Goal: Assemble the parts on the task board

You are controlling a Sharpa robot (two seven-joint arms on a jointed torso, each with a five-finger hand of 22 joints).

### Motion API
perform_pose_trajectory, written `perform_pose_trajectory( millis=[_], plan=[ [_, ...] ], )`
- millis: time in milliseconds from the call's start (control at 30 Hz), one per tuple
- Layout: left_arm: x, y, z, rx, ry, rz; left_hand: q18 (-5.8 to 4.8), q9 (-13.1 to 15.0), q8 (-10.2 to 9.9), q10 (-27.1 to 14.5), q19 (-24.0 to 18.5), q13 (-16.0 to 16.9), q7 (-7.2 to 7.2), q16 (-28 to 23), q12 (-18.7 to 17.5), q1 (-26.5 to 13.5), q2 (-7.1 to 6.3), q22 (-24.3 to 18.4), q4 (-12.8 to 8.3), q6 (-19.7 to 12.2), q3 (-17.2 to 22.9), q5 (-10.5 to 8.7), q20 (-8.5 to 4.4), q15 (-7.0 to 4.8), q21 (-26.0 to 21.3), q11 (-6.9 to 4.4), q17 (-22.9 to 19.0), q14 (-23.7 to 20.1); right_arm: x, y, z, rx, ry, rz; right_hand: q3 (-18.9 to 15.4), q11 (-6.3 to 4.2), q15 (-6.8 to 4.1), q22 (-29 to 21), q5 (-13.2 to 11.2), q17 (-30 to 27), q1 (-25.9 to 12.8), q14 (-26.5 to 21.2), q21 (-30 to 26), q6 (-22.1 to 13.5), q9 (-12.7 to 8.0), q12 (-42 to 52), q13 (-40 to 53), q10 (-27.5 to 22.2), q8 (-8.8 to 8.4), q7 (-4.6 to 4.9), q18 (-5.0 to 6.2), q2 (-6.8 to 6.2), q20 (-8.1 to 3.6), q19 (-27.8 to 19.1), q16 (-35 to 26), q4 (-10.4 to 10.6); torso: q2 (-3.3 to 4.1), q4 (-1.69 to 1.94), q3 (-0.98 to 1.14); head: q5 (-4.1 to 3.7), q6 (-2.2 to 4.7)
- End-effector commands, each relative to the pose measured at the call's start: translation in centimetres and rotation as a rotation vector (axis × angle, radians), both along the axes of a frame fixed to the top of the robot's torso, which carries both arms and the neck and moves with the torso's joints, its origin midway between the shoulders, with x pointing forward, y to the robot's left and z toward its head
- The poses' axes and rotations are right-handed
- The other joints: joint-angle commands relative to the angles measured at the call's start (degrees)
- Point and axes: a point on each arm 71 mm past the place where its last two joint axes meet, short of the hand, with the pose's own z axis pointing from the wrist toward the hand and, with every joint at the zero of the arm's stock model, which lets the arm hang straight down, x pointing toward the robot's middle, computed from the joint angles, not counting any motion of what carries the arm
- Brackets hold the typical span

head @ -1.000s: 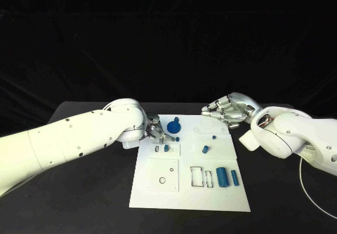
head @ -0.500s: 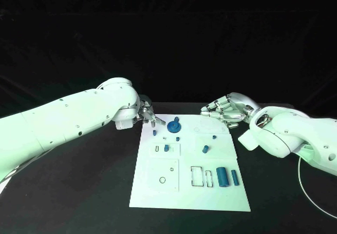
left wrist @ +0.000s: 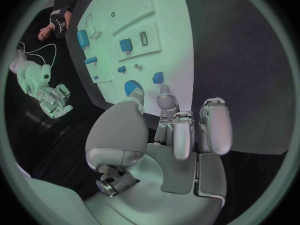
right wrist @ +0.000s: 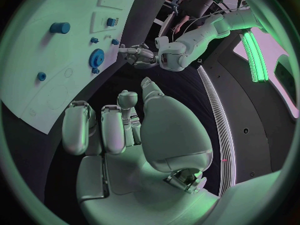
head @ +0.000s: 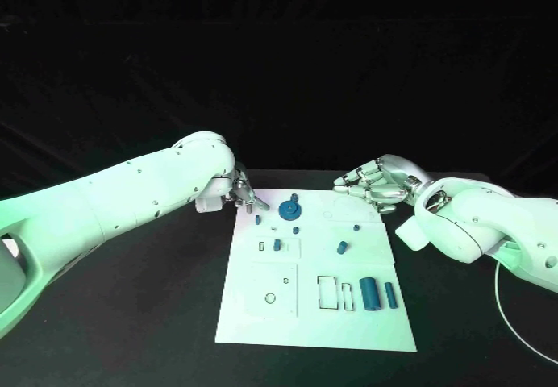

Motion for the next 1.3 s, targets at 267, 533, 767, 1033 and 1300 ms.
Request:
perform_pose_trajectory(
  millis=[267,533,767,1033,1300],
  plan=[
    [0.2,-0.1,-0.9,0.002,0.047,-0.023,-0.19,-0.06,0.45,0.2,2.2,0.33,-0.02,0.18,0.43,0.59,0.45,3.15,0.04,0.8,-0.78,-0.04,0.29,0.24,0.49,-0.13,15.09,6.02,-0.1,0.3,-0.1,0.0,-0.001,0.023,-0.44,0.01,-0.05,-0.04,0.43,-0.03,-0.31,2.25,-0.42,0.03,0.09,-0.32,-0.07,-0.38,0.21,-0.1,1.14,0.4,-0.11,-0.38,-0.3,0.0,-0.03,0.06,0.05,0.01,-0.38],
    [0.1,-0.6,-1.0,-0.016,0.057,-0.037,-0.26,-0.02,0.71,0.65,2.33,0.98,-0.19,0.18,1.1,0.89,0.86,3.52,-0.05,1.19,-1.13,-0.01,0.22,0.13,0.8,-0.27,15.09,6.02,0.0,0.4,-0.1,0.0,0.0,0.026,-0.53,0.01,-0.05,-0.05,0.63,0.0,-0.19,2.27,-0.44,0.03,0.09,-0.29,-0.08,-0.37,0.22,-0.1,1.14,0.49,-0.11,-0.37,-0.3,-0.01,-0.08,0.07,0.04,0.05,-0.52],
    [0.0,-1.0,-1.3,-0.015,0.071,-0.045,-0.29,-0.01,0.92,0.79,2.38,1.07,-0.34,0.18,1.31,2.09,1.35,3.68,-0.45,1.37,-1.56,0.05,0.09,-0.01,0.9,-0.42,15.09,6.02,0.0,0.5,-0.1,0.0,0.001,0.029,-0.56,0.01,-0.05,-0.04,0.68,0.0,-0.17,2.27,-0.44,0.03,0.1,-0.27,-0.07,-0.37,0.22,-0.1,1.14,0.52,-0.11,-0.35,-0.3,0.01,0.03,0.06,0.02,0.02,-0.54],
    [0.0,-1.1,-1.7,-0.01,0.081,-0.043,-0.3,-0.04,1.04,0.77,2.4,1.04,-0.38,0.18,1.36,3.63,1.79,3.77,-1.01,1.34,-1.84,0.11,0.01,-0.07,0.92,-0.47,15.09,6.02,0.0,0.6,-0.1,0.0,0.002,0.031,-0.61,0.01,-0.06,-0.06,0.79,0.02,-0.12,2.28,-0.46,0.03,0.1,-0.25,-0.07,-0.36,0.23,-0.1,1.14,0.58,-0.12,-0.36,-0.3,0.01,-0.04,0.0,0.04,0.11,-0.76],
    [0.1,-0.9,-1.8,-0.005,0.085,-0.036,-0.32,-0.02,1.24,0.81,2.42,1.06,-0.44,0.18,1.46,5.15,2.61,3.91,-1.59,1.41,-1.7,0.2,-0.04,-0.12,0.98,-0.53,15.09,6.02,0.0,0.6,-0.1,0.0,0.003,0.031,-0.66,0.01,-0.06,-0.05,0.92,-0.01,-0.05,2.28,-0.46,0.02,0.1,-0.23,-0.08,-0.36,0.23,-0.1,1.14,0.64,-0.12,-0.34,-0.33,0.02,-0.05,0.06,0.04,0.07,-0.92]
  ],
)
